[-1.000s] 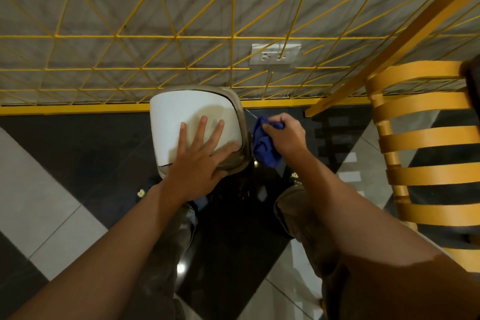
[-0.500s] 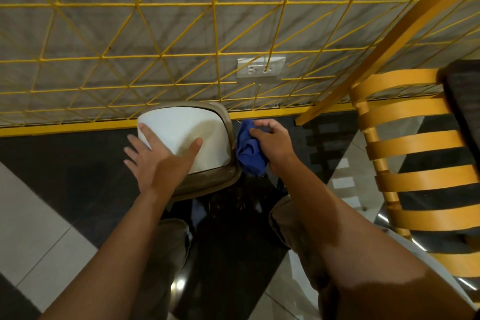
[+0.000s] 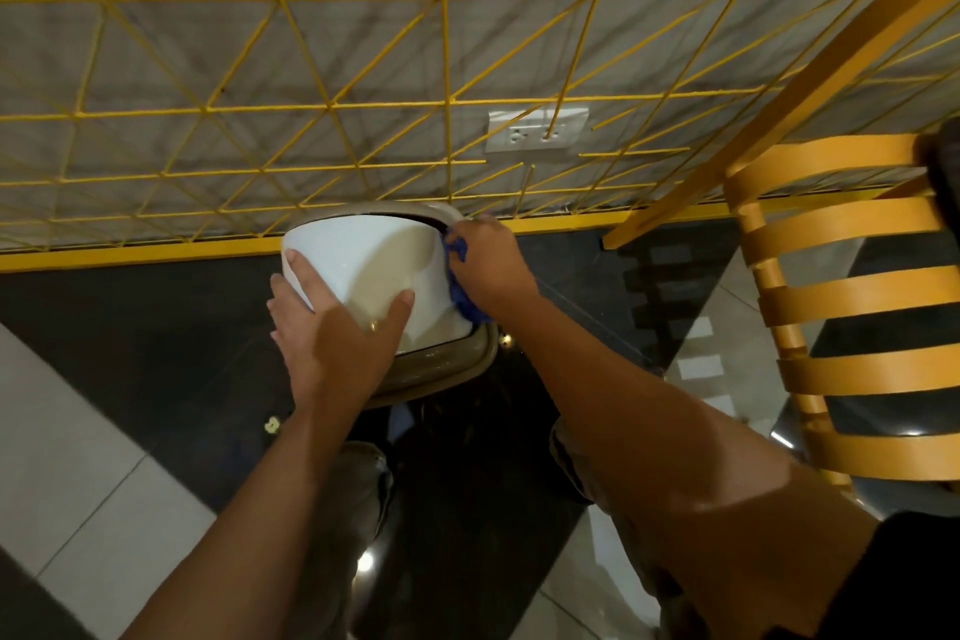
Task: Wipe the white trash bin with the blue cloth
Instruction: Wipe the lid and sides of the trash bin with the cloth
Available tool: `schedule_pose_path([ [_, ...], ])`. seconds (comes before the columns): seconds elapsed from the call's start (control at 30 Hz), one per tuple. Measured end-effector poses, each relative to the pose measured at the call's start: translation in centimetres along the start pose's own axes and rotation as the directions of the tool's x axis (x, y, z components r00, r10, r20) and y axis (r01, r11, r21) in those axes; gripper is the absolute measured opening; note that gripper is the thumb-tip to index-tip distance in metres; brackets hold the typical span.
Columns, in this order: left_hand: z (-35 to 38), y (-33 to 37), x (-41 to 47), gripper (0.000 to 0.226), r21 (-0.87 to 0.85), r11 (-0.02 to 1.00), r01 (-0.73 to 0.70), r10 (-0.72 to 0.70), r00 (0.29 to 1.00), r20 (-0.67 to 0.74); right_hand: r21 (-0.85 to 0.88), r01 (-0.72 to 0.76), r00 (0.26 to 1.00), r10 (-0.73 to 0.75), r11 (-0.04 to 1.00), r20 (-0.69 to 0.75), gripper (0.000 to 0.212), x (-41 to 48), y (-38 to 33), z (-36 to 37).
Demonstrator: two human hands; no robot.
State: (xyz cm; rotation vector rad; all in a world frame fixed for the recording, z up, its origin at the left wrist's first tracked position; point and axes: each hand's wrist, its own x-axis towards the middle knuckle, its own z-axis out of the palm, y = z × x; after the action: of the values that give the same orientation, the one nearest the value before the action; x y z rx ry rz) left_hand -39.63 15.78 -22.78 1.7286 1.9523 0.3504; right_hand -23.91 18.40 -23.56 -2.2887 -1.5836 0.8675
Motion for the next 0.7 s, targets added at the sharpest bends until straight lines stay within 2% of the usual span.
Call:
schedule_pose_path([
  [0.07,0.0,0.1,0.0,0.112,-0.003,1.0,0.017,-0.017,1.0,0.002,-0.14,0.026,0.998,-0.019,0.99,0.055,0.03,-1.1,0.1,0.9],
  [0.13,0.0,0.1,-0.1,0.111,-0.001,1.0,0.014,-0.014,1.0,0.004,-0.204,-0.013,0.996,0.031,0.979,0.083,0.032,-1.6,0.0,1.7],
  [0.2,-0.1,0.0,-0.1,0.111,0.002,1.0,-0.001,0.001,1.0,0.003,-0.136,-0.107,0.991,0.116,0.985,0.066,0.029,-1.2,-0.7,1.5],
  [0.37,0.0,-0.1,0.1,0.113,0.026,1.0,-0.012,0.012,1.0,0.0,0.17,-0.126,0.992,0.124,0.977,0.019,0.031,-0.2,-1.7,-0.8],
  [0.53,0.0,-0.3,0.0,0.113,0.04,0.999,-0.03,0.03,1.0,-0.006,0.491,-0.14,0.981,0.186,0.86,-0.048,0.024,-1.4,-1.3,-0.5],
  [0.6,0.1,-0.3,0.0,0.111,0.046,0.998,-0.032,0.032,0.999,-0.01,0.474,-0.165,0.983,0.184,0.865,0.008,0.023,-1.6,-1.1,-0.5],
  [0.7,0.1,-0.1,-0.1,0.111,0.061,0.998,-0.024,0.025,1.0,-0.013,0.344,-0.197,0.978,0.16,0.918,0.132,0.034,-1.1,-2.1,-0.8],
])
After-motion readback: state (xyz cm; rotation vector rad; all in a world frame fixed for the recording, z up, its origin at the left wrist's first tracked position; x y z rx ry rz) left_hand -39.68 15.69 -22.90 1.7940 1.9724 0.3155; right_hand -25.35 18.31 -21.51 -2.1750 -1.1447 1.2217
